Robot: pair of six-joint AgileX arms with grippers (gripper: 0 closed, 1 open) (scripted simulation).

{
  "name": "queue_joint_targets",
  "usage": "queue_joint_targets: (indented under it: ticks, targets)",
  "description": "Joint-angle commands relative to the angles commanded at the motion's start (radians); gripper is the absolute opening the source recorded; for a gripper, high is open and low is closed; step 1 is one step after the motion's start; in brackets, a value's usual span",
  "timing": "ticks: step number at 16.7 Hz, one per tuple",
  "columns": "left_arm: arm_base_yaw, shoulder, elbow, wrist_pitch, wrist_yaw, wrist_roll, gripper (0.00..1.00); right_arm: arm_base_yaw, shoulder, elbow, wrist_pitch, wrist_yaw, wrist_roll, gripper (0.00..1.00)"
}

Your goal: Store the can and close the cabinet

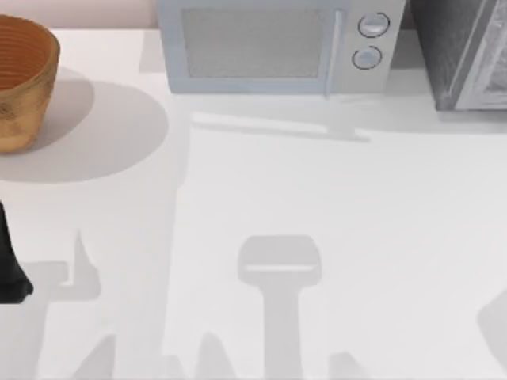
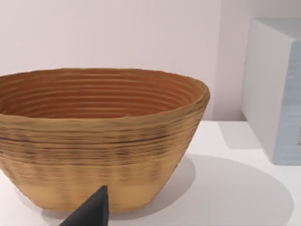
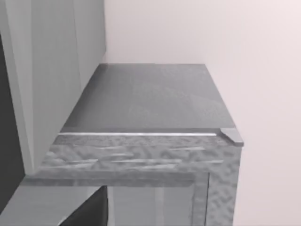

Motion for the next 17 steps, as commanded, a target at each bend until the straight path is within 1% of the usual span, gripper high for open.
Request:
queue_joint_targets:
  ticks: [4, 6, 8, 10, 12, 17]
  targets:
    - [0.0, 0.0, 0.0, 0.0, 0.0, 0.0, 1.0, 0.013, 0.0, 0.002, 0.004, 0.008, 0.002, 1.0]
    - [0.0, 0.0, 0.0, 0.0, 0.0, 0.0, 1.0, 0.063, -0.006, 0.005, 0.007, 0.053, 0.006, 1.0]
    - [0.0, 0.0, 0.0, 0.0, 0.0, 0.0, 1.0, 0.146, -0.011, 0.007, 0.007, 0.132, 0.008, 1.0]
    - [0.0, 0.0, 0.0, 0.0, 0.0, 0.0, 1.0, 0.257, -0.014, 0.005, 0.003, 0.238, 0.009, 1.0]
    - [0.0, 0.0, 0.0, 0.0, 0.0, 0.0, 1.0, 0.388, -0.016, 0.001, -0.003, 0.367, 0.011, 1.0]
    - [0.0, 0.0, 0.0, 0.0, 0.0, 0.0, 1.0, 0.767, -0.023, -0.01, -0.021, 0.745, 0.014, 1.0]
